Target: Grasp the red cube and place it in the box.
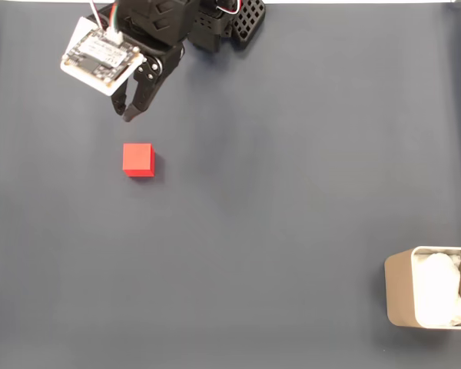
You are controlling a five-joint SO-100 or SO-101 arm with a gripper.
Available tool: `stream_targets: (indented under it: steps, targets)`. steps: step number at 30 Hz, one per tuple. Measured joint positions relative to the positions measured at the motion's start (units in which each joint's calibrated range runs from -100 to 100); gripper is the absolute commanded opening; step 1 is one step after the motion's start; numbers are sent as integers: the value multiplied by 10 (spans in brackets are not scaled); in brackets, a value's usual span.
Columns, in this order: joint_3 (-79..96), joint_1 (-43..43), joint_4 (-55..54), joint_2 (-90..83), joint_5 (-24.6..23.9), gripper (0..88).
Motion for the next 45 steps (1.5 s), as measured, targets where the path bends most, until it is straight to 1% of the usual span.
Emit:
stream_targets:
  steps: [3, 7, 12, 17, 21, 30, 38, 45]
  targets:
    - [0, 5, 0, 4, 0, 25]
    - [0, 9, 0, 5, 0, 104]
    - [0, 12, 0, 5, 13, 219]
    - [0, 17, -2, 5, 33, 289]
    - [13, 17, -16, 5, 37, 336]
    - [65, 26, -86, 12, 54, 404]
    - [127, 36, -160, 30, 69, 407]
    - [165, 36, -208, 50, 70, 412]
